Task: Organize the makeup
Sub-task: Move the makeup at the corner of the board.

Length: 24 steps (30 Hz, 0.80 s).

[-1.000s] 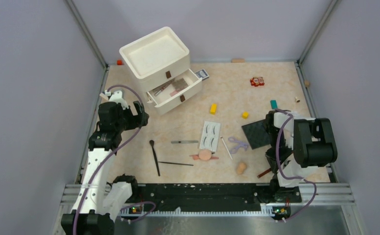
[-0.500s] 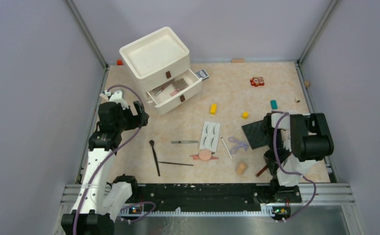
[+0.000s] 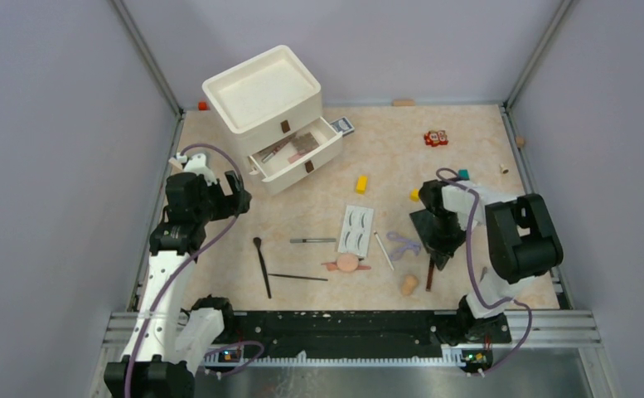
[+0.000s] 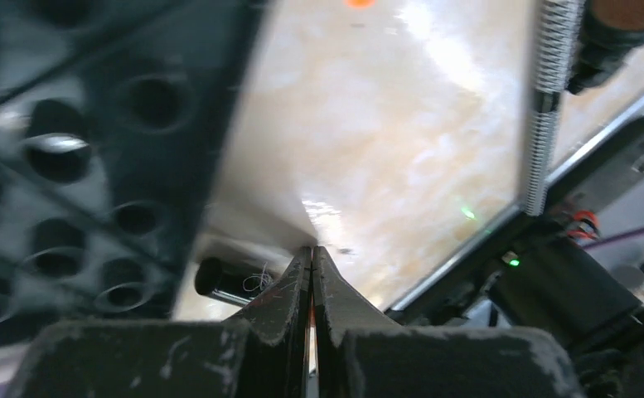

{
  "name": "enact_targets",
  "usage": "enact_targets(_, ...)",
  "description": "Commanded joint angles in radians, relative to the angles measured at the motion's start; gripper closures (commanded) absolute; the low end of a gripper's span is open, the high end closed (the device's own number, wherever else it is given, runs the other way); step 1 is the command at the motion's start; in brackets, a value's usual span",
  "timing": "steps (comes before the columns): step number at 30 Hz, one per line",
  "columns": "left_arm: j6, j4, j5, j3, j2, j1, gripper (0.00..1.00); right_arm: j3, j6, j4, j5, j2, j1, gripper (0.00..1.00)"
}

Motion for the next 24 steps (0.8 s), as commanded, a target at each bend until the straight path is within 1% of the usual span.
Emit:
enact_targets(1, 0.002, 0.028, 0.016, 0.008, -0.002, 0.009, 0.01, 0.050, -0.003, 0.146, -0.020, -0.024, 0.048, 1.00)
enact_targets(4, 0.000, 0.030, 0.018, 0.008, 0.000, 0.011, 0.01, 0.055, -0.017, 0.186, -0.012, -0.023, 0.069, 1.00)
enact_targets(7, 0.004, 0.031, 0.041, 0.008, 0.007, 0.014, 0.01, 0.048, -0.058, 0.221, 0.033, -0.020, 0.088, 1.00)
enact_targets(12, 0.010, 0.033, 0.043, 0.010, 0.013, 0.019, 0.01, 0.065, -0.098, 0.155, 0.114, 0.008, 0.100, 1.00)
enact_targets(15, 0.009, 0.035, 0.048, 0.009, 0.013, 0.026, 0.01, 0.064, -0.113, 0.147, 0.122, -0.014, 0.105, 1.00)
enact_targets(18, 0.011, 0.038, 0.056, 0.009, 0.006, 0.025, 0.01, 0.062, -0.118, 0.134, 0.135, -0.082, 0.112, 1.00)
enact_targets(21, 0.010, 0.036, 0.053, 0.007, 0.002, 0.025, 0.01, 0.049, -0.138, 0.133, 0.136, -0.189, 0.117, 1.00)
enact_targets(24, 0.009, 0.037, 0.051, 0.005, -0.001, 0.025, 0.01, -0.009, -0.186, 0.204, 0.082, -0.344, 0.118, 1.00)
